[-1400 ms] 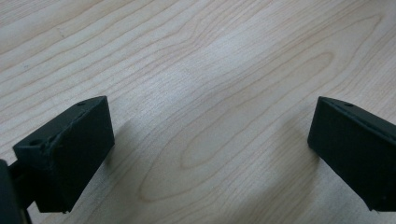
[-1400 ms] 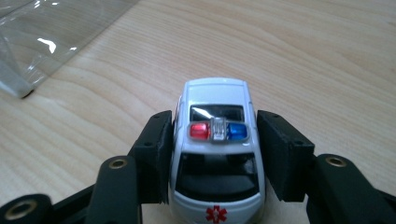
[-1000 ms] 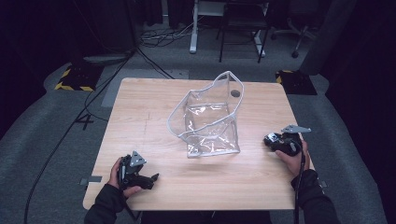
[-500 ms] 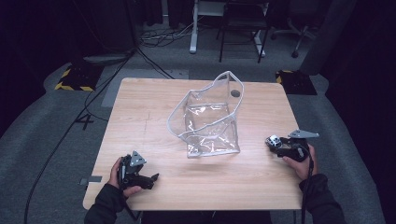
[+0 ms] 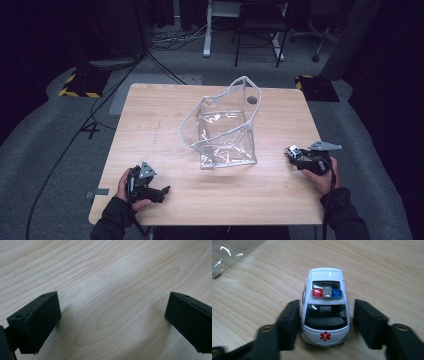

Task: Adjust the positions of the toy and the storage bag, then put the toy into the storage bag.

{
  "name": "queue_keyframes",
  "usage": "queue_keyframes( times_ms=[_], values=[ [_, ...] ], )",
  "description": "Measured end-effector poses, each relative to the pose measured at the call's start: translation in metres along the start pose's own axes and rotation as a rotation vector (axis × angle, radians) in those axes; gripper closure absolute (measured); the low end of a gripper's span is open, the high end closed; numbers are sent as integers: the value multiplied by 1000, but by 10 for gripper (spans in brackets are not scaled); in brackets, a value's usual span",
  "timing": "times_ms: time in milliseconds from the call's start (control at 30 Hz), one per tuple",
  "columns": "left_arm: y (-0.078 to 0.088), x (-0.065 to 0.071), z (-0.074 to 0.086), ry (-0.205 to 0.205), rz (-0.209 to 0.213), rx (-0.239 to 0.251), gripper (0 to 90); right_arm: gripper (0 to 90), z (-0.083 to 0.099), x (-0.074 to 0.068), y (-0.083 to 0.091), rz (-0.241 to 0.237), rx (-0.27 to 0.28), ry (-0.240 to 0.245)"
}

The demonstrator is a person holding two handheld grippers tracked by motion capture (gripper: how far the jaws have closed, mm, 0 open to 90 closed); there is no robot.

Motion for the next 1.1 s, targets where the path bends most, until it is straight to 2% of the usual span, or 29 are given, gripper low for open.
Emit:
queue_keyframes(
  times_ms=[167,233,633,733,1100],
  values=[
    [0,0,0,3,-1,0,6,483,0,0,1,-4,4,19],
    [-1,0,0,-2,20,-4,5,485,-1,-1,0,-4,5,9],
    [-1,0,0,-2,20,-2,6,485,0,0,0,2,4,17],
    [0,-1,-1,-10,7,-3,5,484,0,0,0,2,4,18],
    [-1,-1,-2,-14,14,-5,5,486,0,-1,0,3,7,9]
  ],
)
Point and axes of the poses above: each handheld gripper's, and its own axes: y roughly backward along the jaws, z roughly out of its underside, x roughly to its right, the point moved 4 cm from there along -y, roughly forward along the jaws, and after that the axes turned 8 degrees about -x, right-handed, at the moved point
